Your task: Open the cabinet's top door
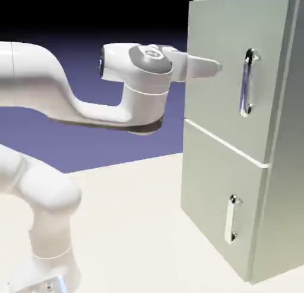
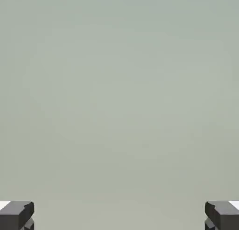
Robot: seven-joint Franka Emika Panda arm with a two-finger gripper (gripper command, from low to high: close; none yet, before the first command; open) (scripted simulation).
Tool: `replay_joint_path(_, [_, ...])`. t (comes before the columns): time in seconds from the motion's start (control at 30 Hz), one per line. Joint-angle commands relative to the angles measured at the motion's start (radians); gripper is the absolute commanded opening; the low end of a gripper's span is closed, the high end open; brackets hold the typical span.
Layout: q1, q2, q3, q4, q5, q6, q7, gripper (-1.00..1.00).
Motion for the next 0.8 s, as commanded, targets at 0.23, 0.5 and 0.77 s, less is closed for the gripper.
replay_joint_path(0.23, [0.084,-0.053,-0.124,0.076,-0.348,0.026,0.258,0.0])
replay_joint_path(0.5, [0.164,-0.103,-0.243,0.148,-0.682,0.052,0.505,0.0])
replay_joint_path(0.77, [0.339,-0.045,-0.333,0.245,-0.698,-0.009,0.505,-1.0])
